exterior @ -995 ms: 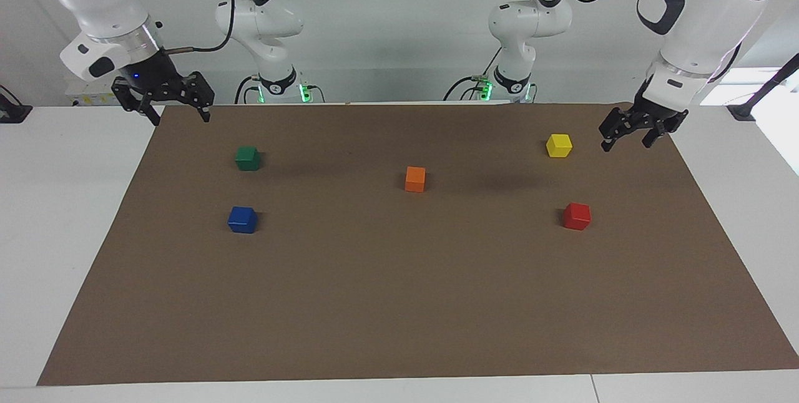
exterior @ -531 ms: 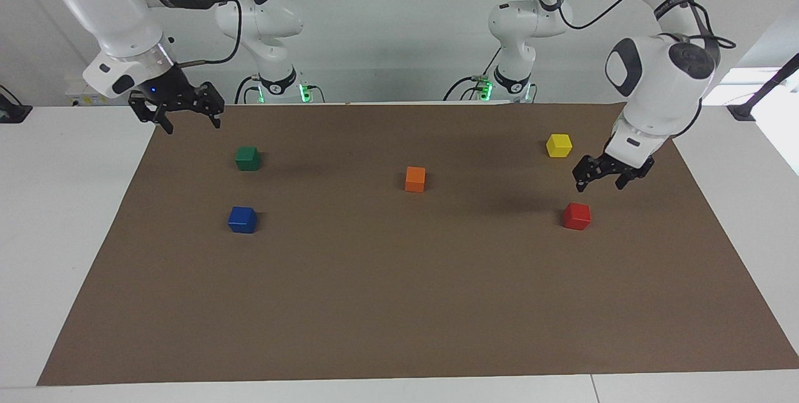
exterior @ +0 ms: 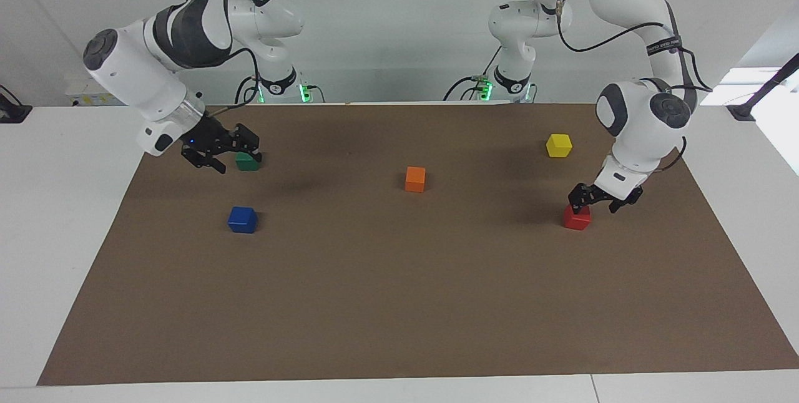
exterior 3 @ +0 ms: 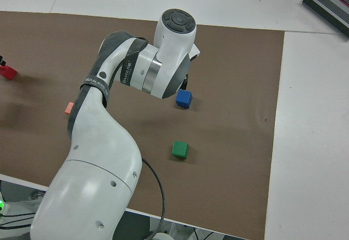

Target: Transfer red block to right arm and stack on blue block

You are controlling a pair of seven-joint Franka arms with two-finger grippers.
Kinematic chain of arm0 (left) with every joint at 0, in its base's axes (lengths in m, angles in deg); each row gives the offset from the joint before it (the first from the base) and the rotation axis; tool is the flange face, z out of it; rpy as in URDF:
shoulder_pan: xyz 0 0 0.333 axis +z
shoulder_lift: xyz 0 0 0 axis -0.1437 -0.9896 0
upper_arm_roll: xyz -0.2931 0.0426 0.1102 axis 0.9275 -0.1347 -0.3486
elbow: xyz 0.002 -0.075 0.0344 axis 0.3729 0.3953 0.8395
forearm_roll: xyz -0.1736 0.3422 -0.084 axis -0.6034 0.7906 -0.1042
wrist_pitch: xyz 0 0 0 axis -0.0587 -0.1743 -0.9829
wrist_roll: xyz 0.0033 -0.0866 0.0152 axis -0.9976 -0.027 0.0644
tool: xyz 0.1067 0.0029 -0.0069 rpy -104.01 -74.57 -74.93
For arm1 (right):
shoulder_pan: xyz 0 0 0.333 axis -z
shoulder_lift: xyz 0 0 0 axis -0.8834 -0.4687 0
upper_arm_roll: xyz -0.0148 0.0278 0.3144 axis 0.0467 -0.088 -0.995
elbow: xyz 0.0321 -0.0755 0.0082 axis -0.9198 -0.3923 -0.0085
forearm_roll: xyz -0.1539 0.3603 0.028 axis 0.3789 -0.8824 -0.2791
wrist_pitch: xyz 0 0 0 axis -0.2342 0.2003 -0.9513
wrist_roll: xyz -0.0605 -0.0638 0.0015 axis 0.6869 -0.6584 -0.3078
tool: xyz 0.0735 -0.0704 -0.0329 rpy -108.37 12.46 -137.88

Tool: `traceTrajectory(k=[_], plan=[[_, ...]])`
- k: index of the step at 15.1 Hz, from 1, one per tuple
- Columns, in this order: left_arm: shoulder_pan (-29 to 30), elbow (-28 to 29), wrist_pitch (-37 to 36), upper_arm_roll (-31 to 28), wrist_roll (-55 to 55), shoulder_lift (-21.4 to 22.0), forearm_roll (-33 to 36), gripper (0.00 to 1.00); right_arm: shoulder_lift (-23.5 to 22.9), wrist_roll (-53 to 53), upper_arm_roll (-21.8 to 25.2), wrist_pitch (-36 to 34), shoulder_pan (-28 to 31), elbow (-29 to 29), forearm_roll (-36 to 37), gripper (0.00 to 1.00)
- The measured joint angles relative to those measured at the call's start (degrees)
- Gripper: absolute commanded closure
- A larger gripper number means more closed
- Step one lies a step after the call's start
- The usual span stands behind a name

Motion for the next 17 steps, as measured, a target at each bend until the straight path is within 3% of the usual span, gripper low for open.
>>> traceTrajectory(k=[9, 11, 12, 17], plan=[[-0.9, 2.0, 1.9, 0.6, -0.4, -2.8, 0.2, 0.03, -4.3, -16.6, -0.3, -1.1, 0.0, -4.1, -36.2, 0.0], [-0.9, 2.8, 2.9, 0.6, -0.4, -3.0, 0.7, 0.77, -4.6, -21.1, -0.4, -3.8, -0.6, -5.7, -44.0, 0.0], [-0.9, 3.0, 2.9, 0.5, -0.4, -3.0, 0.8, 1.0, -5.0, -23.3, -0.4, -5.9, -0.8, -6.3, -47.4, 0.0], [-0.9, -0.1, 0.6, 0.6, 4.8, -2.9, -0.1, 1.0, -11.7, -34.2, -0.6, -15.6, -1.1, -7.2, -58.7, 0.0]])
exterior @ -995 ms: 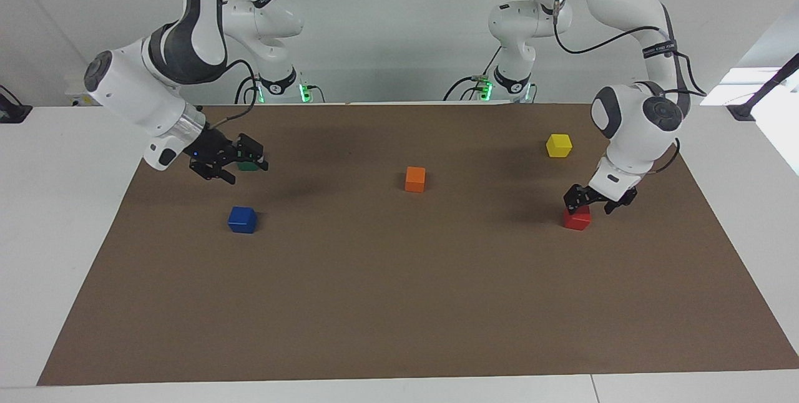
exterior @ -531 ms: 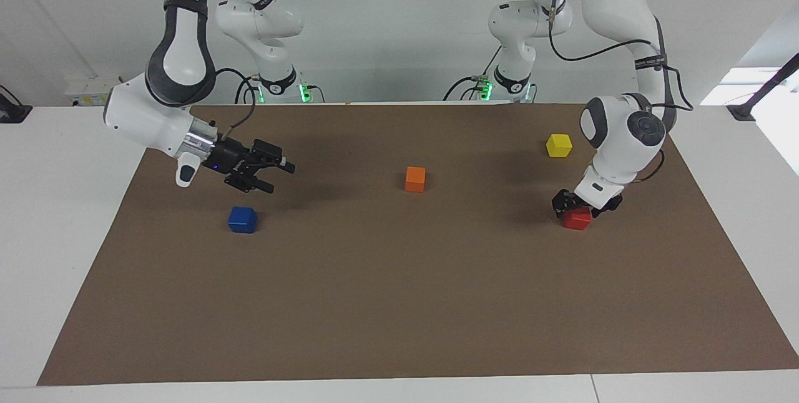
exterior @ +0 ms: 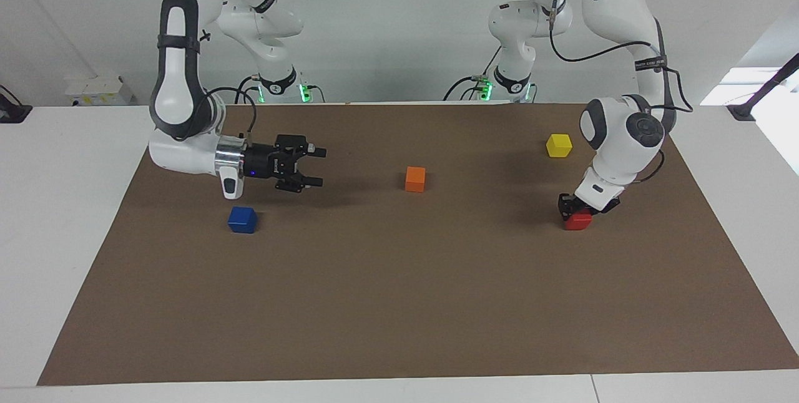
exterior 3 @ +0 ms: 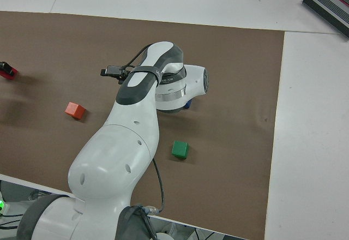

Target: Transfer red block to right arm and stack on blue block

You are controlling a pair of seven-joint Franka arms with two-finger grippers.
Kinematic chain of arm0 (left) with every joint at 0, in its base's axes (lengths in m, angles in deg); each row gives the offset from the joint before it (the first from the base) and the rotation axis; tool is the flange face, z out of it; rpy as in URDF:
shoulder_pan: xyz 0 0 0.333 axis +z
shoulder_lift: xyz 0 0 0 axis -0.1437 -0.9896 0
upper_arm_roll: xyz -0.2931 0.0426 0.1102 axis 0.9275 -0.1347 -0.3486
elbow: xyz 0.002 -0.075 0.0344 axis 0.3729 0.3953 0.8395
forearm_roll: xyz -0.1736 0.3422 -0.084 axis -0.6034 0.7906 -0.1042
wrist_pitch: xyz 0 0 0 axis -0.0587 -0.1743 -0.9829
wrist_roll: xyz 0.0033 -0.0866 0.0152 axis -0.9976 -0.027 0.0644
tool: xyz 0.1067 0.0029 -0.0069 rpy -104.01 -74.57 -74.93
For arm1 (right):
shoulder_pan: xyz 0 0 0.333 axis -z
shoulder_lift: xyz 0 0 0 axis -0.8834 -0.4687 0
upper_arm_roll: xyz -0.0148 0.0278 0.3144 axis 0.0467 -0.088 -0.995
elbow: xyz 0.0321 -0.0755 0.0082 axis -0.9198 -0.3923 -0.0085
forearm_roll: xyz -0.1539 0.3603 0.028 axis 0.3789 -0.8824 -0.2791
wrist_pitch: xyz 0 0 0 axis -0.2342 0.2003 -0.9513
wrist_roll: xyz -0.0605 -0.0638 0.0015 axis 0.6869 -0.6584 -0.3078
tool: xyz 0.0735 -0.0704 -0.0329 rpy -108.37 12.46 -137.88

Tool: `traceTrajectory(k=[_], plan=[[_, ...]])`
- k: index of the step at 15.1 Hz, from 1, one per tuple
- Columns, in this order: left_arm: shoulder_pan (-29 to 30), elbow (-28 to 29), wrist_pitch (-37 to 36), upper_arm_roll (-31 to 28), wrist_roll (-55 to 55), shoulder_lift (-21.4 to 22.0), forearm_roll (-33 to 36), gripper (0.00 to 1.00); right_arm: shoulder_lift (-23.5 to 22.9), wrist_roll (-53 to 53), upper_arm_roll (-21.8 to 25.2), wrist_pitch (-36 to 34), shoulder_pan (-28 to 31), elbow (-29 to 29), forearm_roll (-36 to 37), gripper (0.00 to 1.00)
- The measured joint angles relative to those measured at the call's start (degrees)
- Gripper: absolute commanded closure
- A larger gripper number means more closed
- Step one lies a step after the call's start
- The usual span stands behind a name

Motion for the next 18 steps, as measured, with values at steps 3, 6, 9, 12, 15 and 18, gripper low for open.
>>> traceTrajectory(k=[3, 6, 9, 12, 15, 18], plan=[[-0.7, -9.2, -14.1, 0.4, 7.3, 1.1, -8.7, 1.0, -2.2, -0.6, -0.9, -6.7, -1.3, 0.1, -8.2, 0.0], [-2.7, -18.4, -29.5, 1.4, 19.6, 4.8, -14.0, 1.0, -4.0, -0.6, -1.3, -12.2, -4.5, 0.0, -16.6, 0.0], [-5.2, -20.6, -35.7, 4.9, 36.2, 9.7, -18.9, 1.0, -6.4, -0.6, -1.4, -19.0, -8.4, -0.3, -26.7, 0.0], [-6.1, -20.5, -36.5, 8.3, 54.9, 12.9, -27.5, 1.0, -8.8, -0.6, -1.5, -25.3, -13.0, -0.9, -36.6, 0.0], [-9.0, -20.2, -35.2, 9.7, 74.4, 13.1, -33.0, 1.0, -11.0, -0.6, -1.6, -31.2, -16.6, -1.4, -43.2, 0.0], [-12.0, -19.8, -32.7, 9.8, 85.7, 13.1, -36.8, 1.0, -13.3, -0.3, -1.9, -36.3, -16.9, -1.8, -45.3, 0.0]])
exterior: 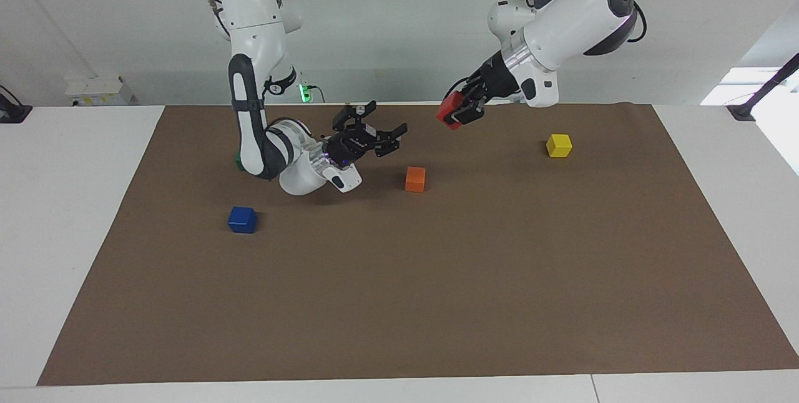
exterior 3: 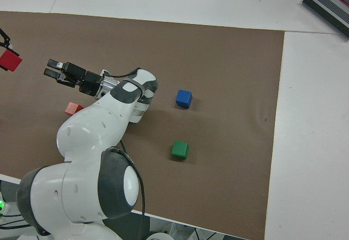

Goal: Transfer red block to right arm and stack on blue block
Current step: 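Carry the red block toward center while the right gripper reaches it, then close the right gripper on the red block, then open the left gripper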

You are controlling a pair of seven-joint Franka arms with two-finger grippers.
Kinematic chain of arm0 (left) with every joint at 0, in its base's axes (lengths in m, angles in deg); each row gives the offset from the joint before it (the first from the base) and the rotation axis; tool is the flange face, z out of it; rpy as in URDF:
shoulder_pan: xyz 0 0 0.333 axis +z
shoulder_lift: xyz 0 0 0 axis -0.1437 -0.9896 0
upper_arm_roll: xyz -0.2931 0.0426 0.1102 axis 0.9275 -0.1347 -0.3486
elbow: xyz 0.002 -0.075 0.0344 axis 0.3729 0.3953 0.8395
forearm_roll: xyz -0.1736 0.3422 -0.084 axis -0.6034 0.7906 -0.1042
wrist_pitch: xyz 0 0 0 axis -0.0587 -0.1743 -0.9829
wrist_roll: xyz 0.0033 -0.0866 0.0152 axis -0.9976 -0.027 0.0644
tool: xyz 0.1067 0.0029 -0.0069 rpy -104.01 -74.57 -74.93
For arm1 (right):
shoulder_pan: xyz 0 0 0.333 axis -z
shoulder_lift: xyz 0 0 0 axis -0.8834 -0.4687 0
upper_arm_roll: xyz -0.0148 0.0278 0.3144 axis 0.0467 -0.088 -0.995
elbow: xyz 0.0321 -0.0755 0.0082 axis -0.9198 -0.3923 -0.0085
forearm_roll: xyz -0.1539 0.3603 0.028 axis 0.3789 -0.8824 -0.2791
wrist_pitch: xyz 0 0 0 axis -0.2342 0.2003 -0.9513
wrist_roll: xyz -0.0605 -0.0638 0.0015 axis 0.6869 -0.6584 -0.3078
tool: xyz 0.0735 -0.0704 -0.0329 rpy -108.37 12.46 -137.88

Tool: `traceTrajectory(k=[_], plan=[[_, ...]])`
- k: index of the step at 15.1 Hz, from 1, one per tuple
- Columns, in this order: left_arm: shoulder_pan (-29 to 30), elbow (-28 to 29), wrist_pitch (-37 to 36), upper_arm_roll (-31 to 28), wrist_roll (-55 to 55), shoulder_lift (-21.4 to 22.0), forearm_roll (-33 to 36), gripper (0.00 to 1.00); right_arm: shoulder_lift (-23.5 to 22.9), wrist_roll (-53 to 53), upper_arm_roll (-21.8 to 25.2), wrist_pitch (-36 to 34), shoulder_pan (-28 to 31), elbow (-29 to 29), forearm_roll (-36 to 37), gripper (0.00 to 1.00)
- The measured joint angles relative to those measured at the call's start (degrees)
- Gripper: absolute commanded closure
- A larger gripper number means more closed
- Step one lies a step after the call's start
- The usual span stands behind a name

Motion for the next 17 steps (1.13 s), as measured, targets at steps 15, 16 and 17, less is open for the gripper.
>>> traceTrajectory(k=[15, 16, 17], plan=[[-10.4, 7.6, 21.1, 0.0, 26.8, 1.2, 0.4, 1.0, -3.8, 0.3, -2.2, -3.9, -1.7, 1.5, -5.4, 0.0], [-11.1, 8.6, 21.3, 0.0, 26.8, 1.7, 0.5, 1.0, -3.8, 0.3, -2.3, -3.9, -2.0, 1.7, -6.0, 0.0], [-11.7, 9.6, 21.5, 0.0, 26.8, 2.2, 0.6, 1.0, -3.8, 0.3, -2.4, -3.8, -2.2, 2.0, -6.2, 0.02]])
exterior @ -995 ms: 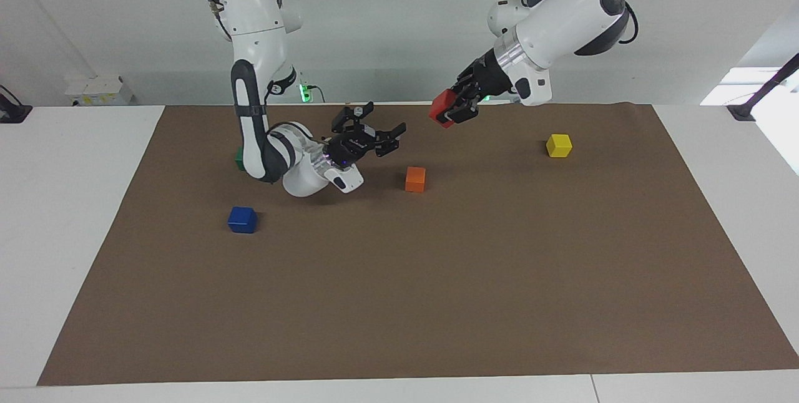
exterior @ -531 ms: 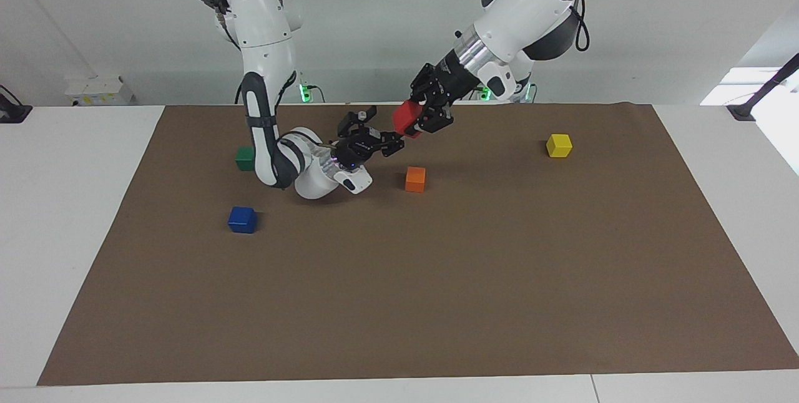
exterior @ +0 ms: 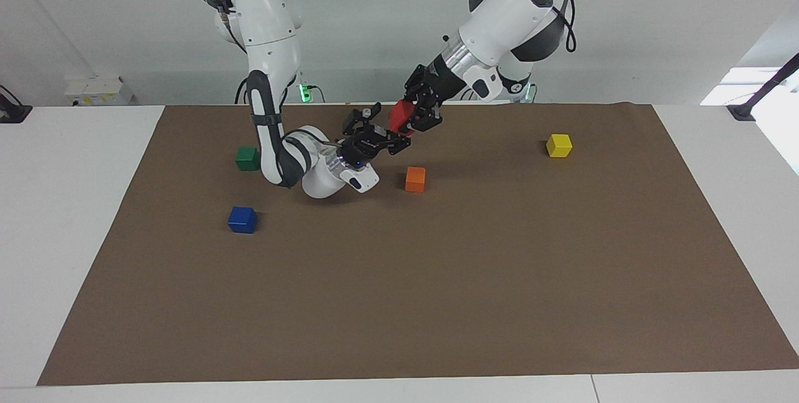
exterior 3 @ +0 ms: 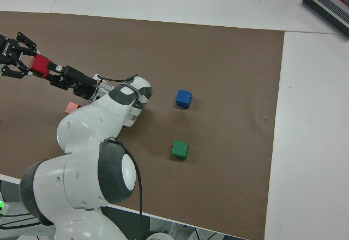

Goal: Transfer red block to right arm and stack on blue block
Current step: 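Close the right gripper on the red block, then open the left gripper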

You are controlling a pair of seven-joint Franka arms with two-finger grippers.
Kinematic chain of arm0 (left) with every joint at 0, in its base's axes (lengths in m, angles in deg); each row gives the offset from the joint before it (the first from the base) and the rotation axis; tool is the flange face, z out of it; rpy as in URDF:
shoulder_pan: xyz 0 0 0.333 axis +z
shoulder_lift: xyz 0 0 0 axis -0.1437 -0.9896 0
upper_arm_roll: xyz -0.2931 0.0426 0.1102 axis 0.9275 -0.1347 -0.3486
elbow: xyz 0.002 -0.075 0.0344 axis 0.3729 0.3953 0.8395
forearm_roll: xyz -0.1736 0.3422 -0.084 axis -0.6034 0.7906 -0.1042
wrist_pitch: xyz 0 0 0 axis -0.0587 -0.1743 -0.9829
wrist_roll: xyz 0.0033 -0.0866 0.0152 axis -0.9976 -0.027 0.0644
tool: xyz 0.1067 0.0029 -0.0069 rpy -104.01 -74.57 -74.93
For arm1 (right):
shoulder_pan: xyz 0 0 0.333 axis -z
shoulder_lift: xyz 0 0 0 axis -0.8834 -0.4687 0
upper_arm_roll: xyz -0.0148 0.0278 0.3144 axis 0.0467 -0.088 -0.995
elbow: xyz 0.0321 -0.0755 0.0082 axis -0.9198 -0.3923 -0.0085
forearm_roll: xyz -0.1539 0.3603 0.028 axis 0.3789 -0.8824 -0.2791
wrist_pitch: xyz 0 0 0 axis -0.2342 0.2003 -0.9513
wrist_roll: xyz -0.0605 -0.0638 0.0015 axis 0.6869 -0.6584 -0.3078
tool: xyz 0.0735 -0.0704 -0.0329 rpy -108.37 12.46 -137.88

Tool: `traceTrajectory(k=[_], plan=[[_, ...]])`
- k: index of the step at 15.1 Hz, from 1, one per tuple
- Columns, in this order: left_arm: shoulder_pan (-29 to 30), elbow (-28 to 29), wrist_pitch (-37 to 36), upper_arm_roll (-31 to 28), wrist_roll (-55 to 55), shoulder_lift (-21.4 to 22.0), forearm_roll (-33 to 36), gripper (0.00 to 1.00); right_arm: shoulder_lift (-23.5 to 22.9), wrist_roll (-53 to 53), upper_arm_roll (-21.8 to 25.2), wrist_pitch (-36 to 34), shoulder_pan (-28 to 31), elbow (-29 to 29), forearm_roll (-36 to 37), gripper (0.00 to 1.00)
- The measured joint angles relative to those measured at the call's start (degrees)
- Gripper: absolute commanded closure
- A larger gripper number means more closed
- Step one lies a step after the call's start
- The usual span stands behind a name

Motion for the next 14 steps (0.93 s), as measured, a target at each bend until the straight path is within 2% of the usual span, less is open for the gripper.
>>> traceTrajectory(k=[3, 4, 5, 6, 10, 11, 14], plan=[[-0.6, 0.9, 0.6, 0.0, -0.1, 0.7, 0.0, 1.0, 0.0, 0.0, 0.0, 0.3, -0.1, 0.3, 0.0, 0.32], [-0.6, 0.9, 0.7, 0.0, -0.1, 0.9, 0.0, 1.0, 0.0, 0.0, 0.0, 0.8, -0.3, 0.3, 0.0, 0.59], [-0.7, 1.0, 0.7, 0.0, -0.1, 0.9, 0.0, 1.0, 0.0, 0.0, 0.0, 1.1, -0.4, 0.3, -0.1, 0.91], [-0.7, 1.1, 0.7, 0.0, -0.1, 0.9, 0.1, 1.0, 0.0, 0.0, 0.0, 1.5, -0.4, 0.3, -0.1, 1.0], [-0.8, 1.1, 0.9, 0.0, -0.6, 1.0, 0.1, 1.0, -0.1, 0.0, -0.1, 2.4, -0.6, 0.3, -0.3, 1.0], [-0.8, 1.1, 1.0, -0.1, -0.7, 1.0, 0.1, 0.01, -0.1, 0.0, -0.1, 2.4, -0.6, 0.3, -0.3, 1.0], [-0.7, 1.1, 1.1, -0.6, -0.8, 1.1, 0.5, 0.0, -0.1, -0.3, -0.1, 3.3, -0.6, 0.4, -0.3, 1.0]])
